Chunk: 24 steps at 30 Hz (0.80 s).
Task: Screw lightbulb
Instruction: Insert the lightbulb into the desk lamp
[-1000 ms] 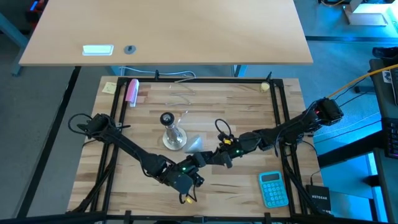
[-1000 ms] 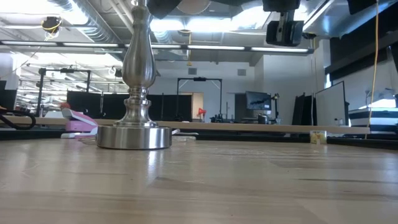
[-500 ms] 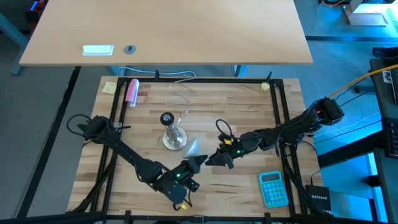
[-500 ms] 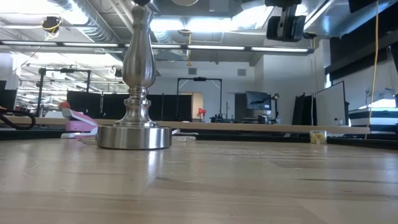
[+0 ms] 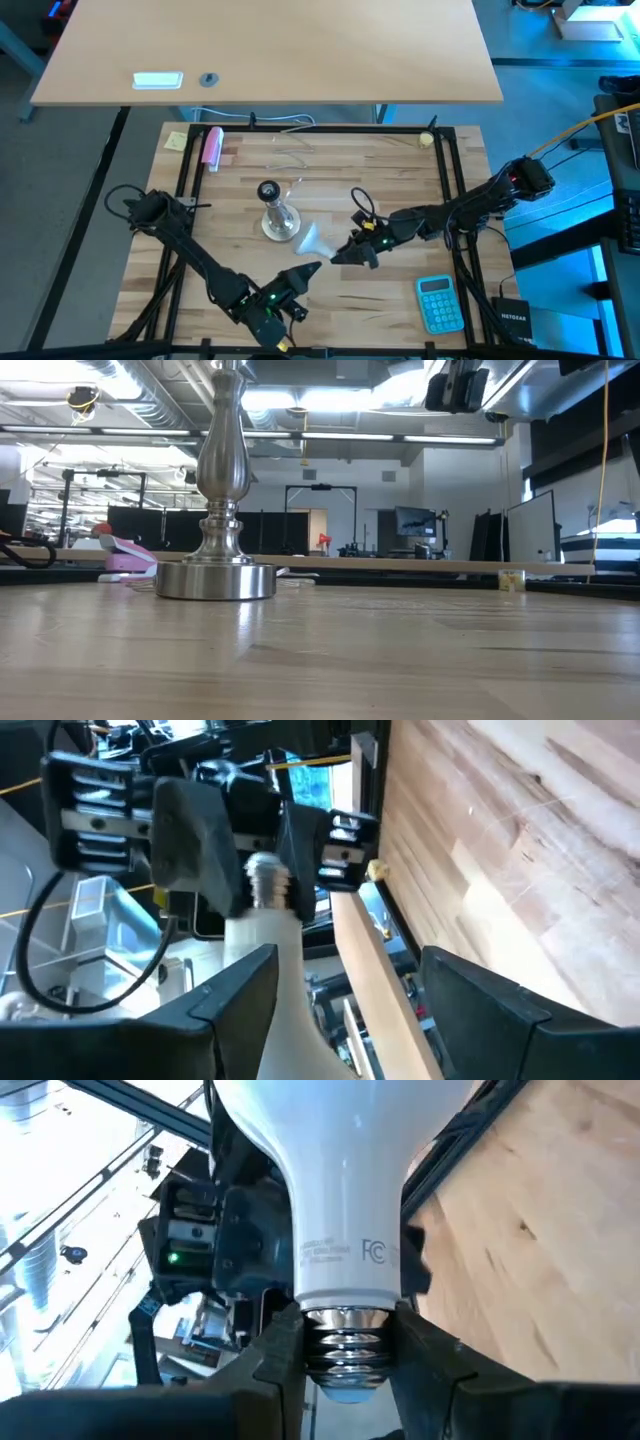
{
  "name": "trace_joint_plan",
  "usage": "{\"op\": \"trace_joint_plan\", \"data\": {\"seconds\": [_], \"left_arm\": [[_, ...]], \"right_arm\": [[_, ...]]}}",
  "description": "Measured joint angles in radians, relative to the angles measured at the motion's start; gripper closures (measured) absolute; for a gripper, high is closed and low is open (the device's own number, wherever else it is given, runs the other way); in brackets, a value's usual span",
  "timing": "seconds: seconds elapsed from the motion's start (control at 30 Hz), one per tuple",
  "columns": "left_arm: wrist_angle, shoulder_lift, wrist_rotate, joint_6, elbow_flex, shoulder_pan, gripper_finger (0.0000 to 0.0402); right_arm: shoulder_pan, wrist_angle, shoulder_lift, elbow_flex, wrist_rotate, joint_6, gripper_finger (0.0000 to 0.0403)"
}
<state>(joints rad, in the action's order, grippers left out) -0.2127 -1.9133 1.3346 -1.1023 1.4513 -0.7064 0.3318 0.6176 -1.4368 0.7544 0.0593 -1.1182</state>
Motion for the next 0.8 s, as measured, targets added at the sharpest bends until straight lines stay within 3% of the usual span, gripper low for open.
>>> {"op": "trace_joint_plan", "data": {"seconds": [0.47, 0.8], "left_arm": [[0.014, 0.007, -0.004, -0.004, 0.000, -0.036, 0.0164], [0.012, 0.008, 0.001, 0.023, 0.066, -0.081, 0.0164]], "right_arm": [[-0.067, 0.085, 0.014, -0.001, 0.013, 0.025, 0.0290], [-0.086, 0.140, 0.133, 0.006, 0.014, 0.183, 0.0290]]}}
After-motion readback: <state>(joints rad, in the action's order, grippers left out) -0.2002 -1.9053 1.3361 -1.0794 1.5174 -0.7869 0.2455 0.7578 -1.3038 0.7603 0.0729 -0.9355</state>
